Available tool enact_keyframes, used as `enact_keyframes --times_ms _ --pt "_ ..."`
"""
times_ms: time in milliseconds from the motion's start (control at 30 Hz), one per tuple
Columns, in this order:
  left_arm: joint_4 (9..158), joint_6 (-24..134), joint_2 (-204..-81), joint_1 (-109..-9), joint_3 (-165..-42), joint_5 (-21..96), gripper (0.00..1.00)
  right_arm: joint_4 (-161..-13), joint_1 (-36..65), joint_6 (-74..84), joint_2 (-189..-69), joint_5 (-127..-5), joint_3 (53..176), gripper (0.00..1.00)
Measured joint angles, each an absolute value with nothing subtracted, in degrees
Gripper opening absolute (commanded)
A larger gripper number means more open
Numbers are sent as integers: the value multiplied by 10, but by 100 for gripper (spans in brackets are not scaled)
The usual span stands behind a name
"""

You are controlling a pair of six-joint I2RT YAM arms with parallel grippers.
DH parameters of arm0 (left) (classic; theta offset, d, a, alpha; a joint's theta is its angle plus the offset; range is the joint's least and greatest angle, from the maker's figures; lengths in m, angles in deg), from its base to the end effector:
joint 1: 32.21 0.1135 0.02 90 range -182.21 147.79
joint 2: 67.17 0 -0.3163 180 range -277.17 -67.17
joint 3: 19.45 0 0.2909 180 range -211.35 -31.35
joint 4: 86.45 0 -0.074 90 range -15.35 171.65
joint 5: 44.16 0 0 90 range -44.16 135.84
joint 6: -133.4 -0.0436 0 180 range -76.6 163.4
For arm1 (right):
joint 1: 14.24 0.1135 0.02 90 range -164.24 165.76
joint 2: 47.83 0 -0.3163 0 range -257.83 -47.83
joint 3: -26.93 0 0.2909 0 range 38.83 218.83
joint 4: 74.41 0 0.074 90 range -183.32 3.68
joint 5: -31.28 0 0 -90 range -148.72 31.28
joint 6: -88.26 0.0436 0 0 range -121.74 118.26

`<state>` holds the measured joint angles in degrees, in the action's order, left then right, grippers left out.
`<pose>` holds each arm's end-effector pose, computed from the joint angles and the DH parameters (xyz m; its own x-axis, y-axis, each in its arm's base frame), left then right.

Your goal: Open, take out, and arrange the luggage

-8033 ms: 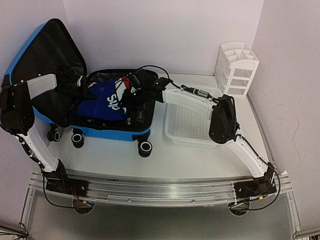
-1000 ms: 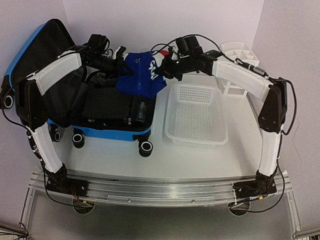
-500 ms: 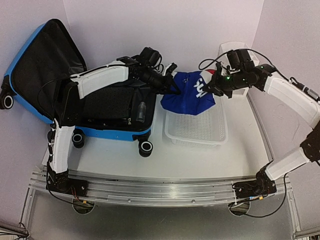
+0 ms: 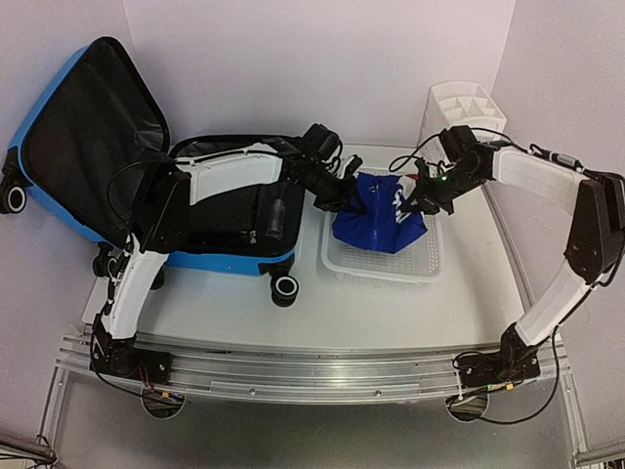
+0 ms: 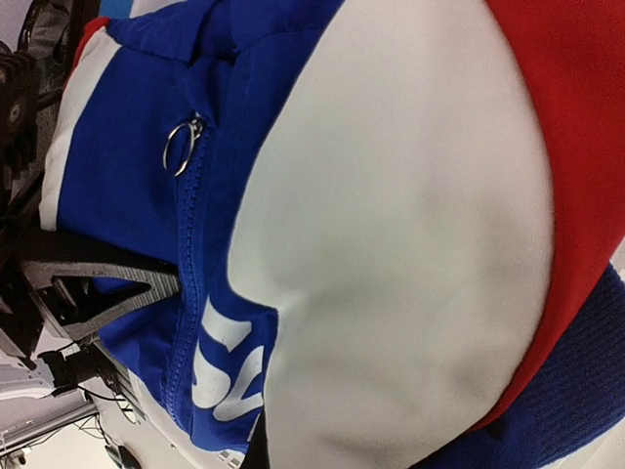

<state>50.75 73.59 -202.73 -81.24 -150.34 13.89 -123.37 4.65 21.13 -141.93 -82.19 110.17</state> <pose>0.3831 -0.4763 0.2295 -0.8578 0.3370 -0.3882 0.5135 0.5272 -0.6770 0.3592 0.1413 0.2756 -0.9426 0.0542 -0.3294 -0.1303 0.8487 0.5126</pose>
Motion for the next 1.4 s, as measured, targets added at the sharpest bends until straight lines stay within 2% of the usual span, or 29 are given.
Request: enact_keyframes --times_ms 333,400,533,567,800,1000,1100,1300,1400 --pt "515 754 -2034 -832 -1491 182 2 -1241 25 167 -1484 -847 1100 0" --pt "514 751 -2034 -832 -1491 188 8 -1247 25 165 -1490 -836 1099 4" --pt "511 736 -2033 -834 -1488 208 35 -1289 26 165 -1496 -785 1109 27" --pt "512 732 -2033 -834 -1485 213 39 -1305 27 164 -1497 -768 1115 31" --pt "503 679 -2027 -849 -1475 238 54 -1377 42 161 -1493 -705 1169 37" --pt "447 634 -2024 -845 -1499 268 65 -1428 48 148 -1479 -646 1253 37" --pt "423 614 -2022 -841 -1523 284 71 -1449 53 144 -1478 -621 1284 32" --pt "393 595 -2011 -836 -1578 306 71 -1476 79 151 -1487 -590 1332 16" --pt "384 582 -1995 -836 -1582 327 67 -1465 91 171 -1499 -584 1346 10"
